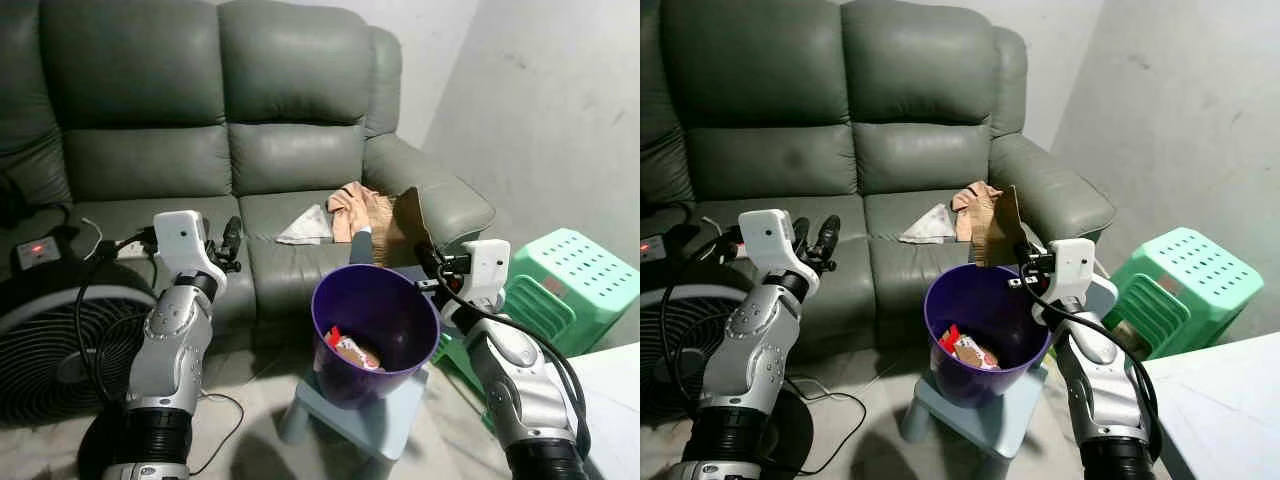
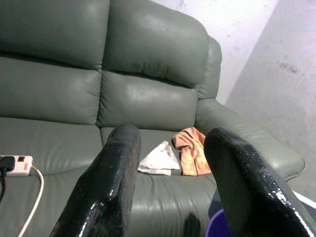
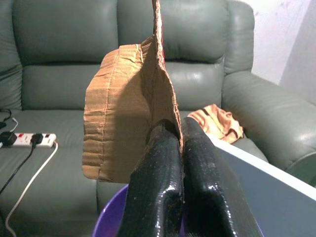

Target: Picking trash to rubbish bin

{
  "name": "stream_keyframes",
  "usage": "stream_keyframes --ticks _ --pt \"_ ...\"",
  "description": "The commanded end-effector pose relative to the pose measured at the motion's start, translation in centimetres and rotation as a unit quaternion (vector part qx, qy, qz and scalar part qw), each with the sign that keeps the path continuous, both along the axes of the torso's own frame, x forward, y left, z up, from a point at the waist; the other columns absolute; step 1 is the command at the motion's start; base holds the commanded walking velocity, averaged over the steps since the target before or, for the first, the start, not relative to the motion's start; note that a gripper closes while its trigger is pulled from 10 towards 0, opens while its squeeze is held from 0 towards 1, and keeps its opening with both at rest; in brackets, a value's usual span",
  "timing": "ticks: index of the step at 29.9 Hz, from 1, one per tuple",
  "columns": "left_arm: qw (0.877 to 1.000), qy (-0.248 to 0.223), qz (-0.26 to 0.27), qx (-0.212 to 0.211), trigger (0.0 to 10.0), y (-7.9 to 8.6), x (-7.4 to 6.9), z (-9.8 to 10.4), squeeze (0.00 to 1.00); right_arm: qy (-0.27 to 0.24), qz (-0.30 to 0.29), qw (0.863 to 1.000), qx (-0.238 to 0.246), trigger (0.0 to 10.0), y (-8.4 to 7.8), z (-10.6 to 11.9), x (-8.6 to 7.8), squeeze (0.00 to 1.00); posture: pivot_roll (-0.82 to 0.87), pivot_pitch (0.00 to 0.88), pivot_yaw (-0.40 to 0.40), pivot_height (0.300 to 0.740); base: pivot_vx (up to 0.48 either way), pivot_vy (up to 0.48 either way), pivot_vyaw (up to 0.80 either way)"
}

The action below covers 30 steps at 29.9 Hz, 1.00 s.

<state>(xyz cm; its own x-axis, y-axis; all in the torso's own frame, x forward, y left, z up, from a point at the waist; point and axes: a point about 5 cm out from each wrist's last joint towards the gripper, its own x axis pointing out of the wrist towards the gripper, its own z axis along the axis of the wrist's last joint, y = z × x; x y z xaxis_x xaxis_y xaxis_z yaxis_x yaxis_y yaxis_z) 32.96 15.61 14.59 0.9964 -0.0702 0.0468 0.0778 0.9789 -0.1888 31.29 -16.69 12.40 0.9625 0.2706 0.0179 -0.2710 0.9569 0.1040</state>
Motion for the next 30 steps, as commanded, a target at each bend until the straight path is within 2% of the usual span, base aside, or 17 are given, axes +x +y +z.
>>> stream_keyframes --ticks 1,5,11,25,30 --pt "1.000 0.001 -0.007 -0.001 10.0 -0.30 0.11 0.19 0.00 0.005 0.003 1.000 -0.008 10.0 -0.38 0.02 -0.06 0.00 0.05 0.000 -0.140 0.740 0.000 0.000 0.00" --pt "1.000 0.000 -0.006 -0.003 10.0 -0.18 0.12 0.26 0.00 0.010 0.018 1.000 -0.017 10.0 -0.13 -0.23 -0.22 0.00 0.05 0.000 -0.139 0.740 0.000 0.000 0.00" --pt "1.000 -0.003 -0.007 -0.003 10.0 -0.15 0.06 0.37 0.00 0.017 0.029 0.998 -0.046 10.0 -0.02 -0.68 -0.44 0.00 0.05 0.000 -0.139 0.740 0.269 0.000 0.00" --pt "1.000 -0.005 -0.011 0.000 10.0 -0.11 -0.05 0.39 0.00 0.017 0.031 0.998 -0.054 10.0 0.02 -0.73 -0.48 0.00 0.05 0.000 -0.139 0.740 0.346 0.000 0.00" --pt "1.000 -0.016 -0.018 0.002 10.0 -0.54 -0.32 0.56 0.00 0.019 0.031 0.998 -0.056 10.0 -0.04 -0.81 -0.55 0.00 0.05 0.000 -0.139 0.740 0.000 0.000 0.00"
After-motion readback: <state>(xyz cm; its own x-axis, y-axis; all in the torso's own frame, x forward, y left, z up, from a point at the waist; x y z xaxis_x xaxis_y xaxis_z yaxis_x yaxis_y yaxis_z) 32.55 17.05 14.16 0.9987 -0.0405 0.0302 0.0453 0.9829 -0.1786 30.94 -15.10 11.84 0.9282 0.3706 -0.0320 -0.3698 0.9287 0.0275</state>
